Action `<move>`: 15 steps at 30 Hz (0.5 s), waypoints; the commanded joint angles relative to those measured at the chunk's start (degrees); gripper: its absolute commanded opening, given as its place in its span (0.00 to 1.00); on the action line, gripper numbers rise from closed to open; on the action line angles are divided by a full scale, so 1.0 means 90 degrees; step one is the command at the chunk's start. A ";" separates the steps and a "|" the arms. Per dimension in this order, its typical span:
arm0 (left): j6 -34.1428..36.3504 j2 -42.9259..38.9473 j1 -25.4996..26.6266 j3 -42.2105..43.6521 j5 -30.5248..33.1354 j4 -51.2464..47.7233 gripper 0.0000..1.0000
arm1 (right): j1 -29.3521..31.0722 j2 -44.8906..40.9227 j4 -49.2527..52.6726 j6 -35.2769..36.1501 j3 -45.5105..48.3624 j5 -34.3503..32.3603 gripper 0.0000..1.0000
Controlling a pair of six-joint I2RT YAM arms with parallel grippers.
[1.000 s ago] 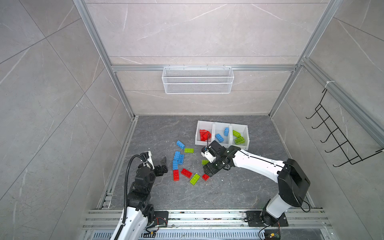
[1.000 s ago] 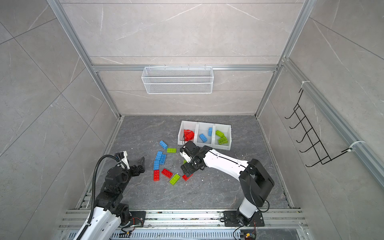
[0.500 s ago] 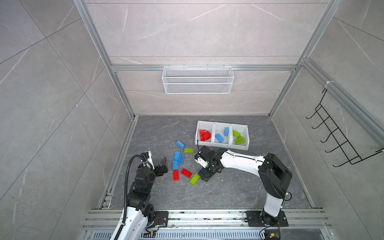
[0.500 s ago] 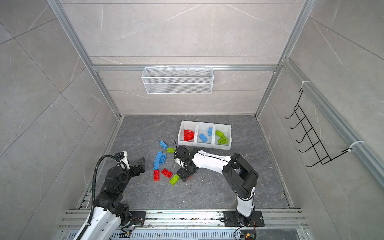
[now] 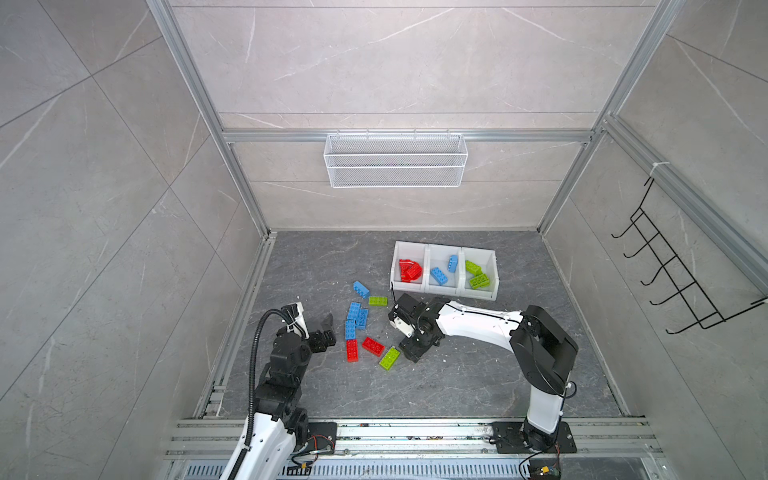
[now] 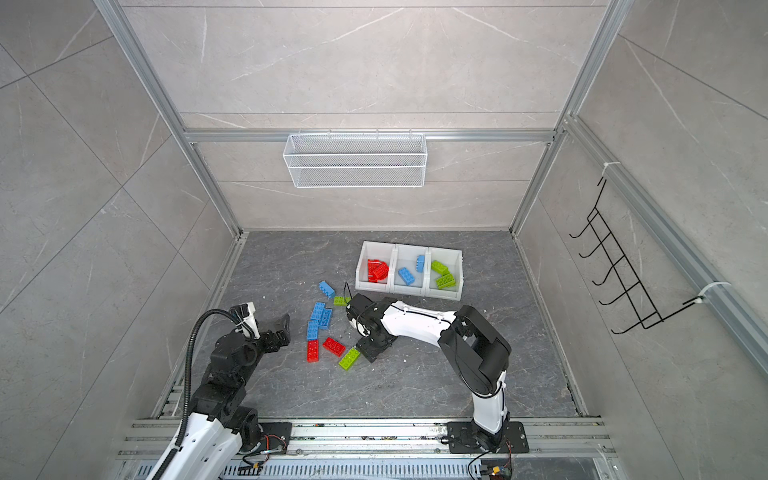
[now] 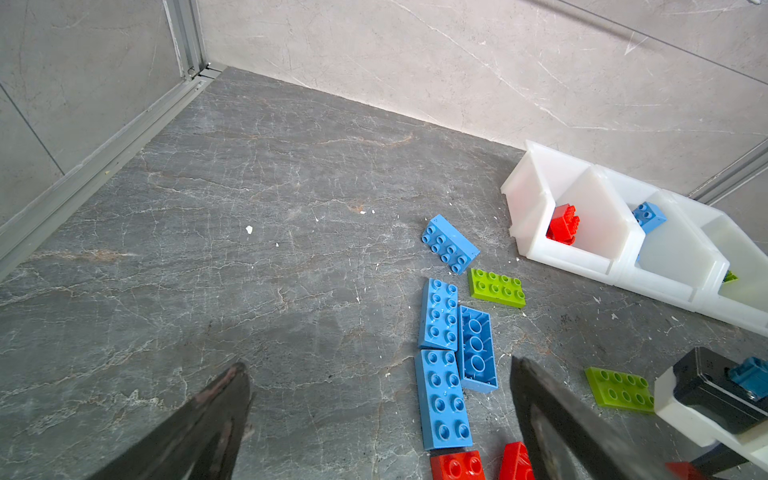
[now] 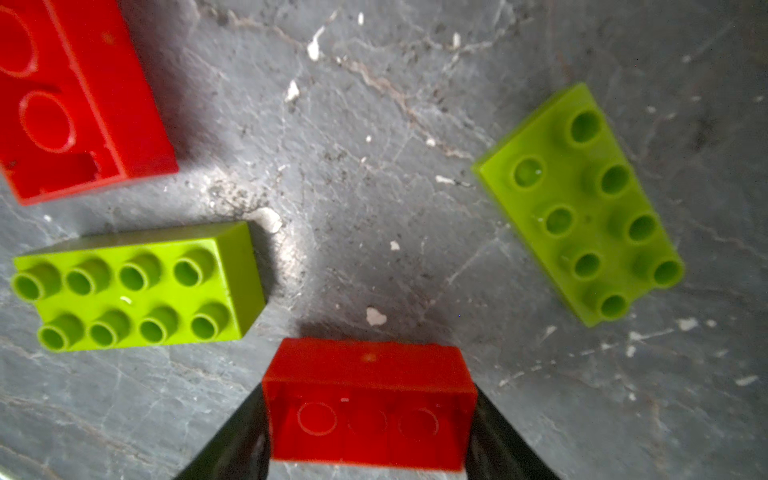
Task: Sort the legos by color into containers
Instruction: 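Grasp the red brick with the right gripper and lift it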
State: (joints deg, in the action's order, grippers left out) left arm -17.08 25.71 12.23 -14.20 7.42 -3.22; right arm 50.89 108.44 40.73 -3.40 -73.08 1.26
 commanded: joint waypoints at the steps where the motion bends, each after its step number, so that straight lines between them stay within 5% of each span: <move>1: -0.0010 0.0007 -0.0021 -0.0037 0.0038 0.0134 1.00 | 0.0034 -0.0252 -0.0011 -0.0076 -0.0103 -0.0037 0.61; 15: -0.0001 0.0033 -0.0021 -0.0053 0.0022 0.0143 1.00 | -0.1007 -0.0565 -0.0252 0.0188 -0.1579 0.0816 0.52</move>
State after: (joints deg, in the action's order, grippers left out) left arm -17.08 25.87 12.23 -14.22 7.40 -3.22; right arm 43.22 105.08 39.92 -2.74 -84.44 6.42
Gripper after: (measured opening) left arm 0.996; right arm 0.656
